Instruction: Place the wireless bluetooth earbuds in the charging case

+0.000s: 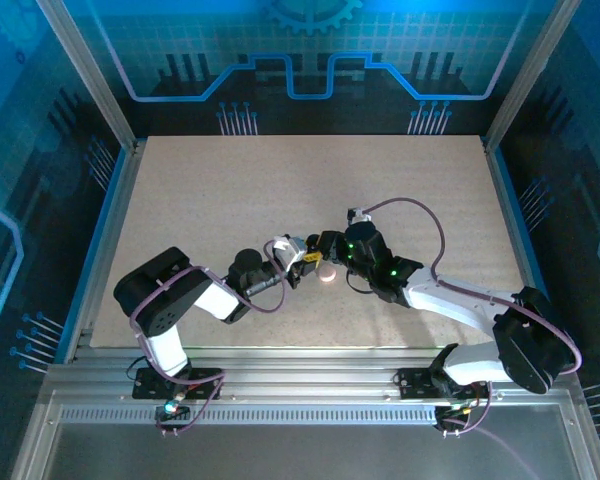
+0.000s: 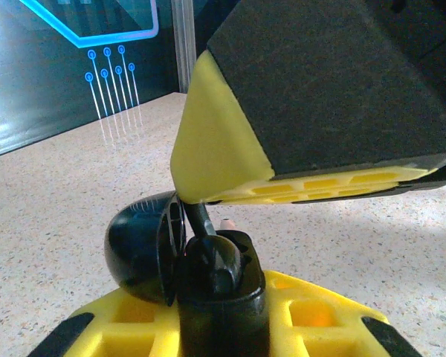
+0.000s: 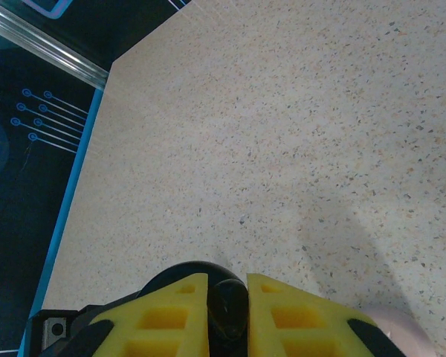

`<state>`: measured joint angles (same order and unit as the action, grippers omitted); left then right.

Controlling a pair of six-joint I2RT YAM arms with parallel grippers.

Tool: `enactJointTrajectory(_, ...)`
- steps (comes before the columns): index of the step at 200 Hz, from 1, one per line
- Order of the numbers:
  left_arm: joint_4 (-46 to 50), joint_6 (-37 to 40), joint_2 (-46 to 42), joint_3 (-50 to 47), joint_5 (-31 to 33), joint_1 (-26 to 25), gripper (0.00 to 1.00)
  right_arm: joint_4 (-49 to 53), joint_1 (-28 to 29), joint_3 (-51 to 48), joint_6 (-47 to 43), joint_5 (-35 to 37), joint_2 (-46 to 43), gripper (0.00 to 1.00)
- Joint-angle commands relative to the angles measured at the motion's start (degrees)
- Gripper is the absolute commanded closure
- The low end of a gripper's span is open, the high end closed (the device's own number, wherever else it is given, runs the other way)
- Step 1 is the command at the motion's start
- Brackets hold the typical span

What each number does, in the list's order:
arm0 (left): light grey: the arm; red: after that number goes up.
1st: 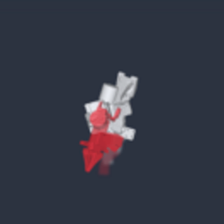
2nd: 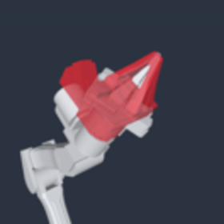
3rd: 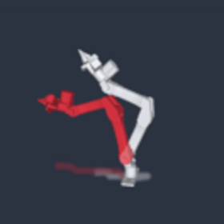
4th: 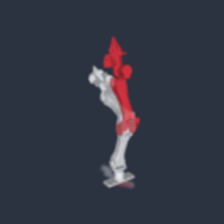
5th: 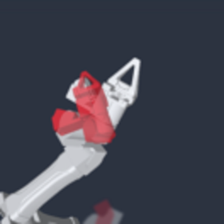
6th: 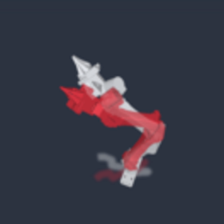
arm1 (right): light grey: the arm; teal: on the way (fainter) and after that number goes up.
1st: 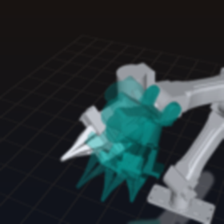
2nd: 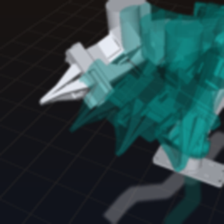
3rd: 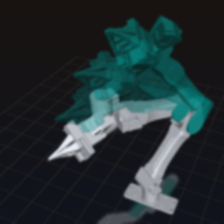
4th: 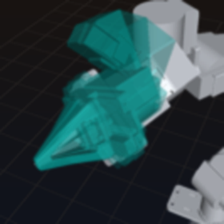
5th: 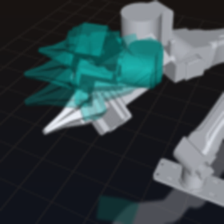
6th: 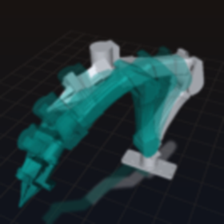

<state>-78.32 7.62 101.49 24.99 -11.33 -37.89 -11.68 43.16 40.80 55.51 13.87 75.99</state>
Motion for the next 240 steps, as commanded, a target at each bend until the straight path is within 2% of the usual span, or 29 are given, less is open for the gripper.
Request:
enactJointTrajectory(1, -2.08, -0.12, -2.49, 0.29, 0.87, -0.43, 0.80, -1.11, 1.64, -1.15, 0.49, -1.21, 0.04, 0.83)
enactJointTrajectory(102, -2.07, 0.68, -2.75, 0.99, 2.19, -0.43, 0.80, -0.14, 2.17, -2.91, -1.29, -3.33, -2.13, 0.83)
enactJointTrajectory(159, -2.01, 1.26, -2.44, 0.93, 2.22, -0.39, 0.80, -0.01, 2.17, -3.00, -3.03, -2.88, -6.14, 0.83)
enactJointTrajectory(240, -2.02, 1.70, -3.07, 1.18, -0.23, -0.43, 0.80, -0.52, 2.02, -2.74, -2.42, -3.51, -3.65, 0.83)
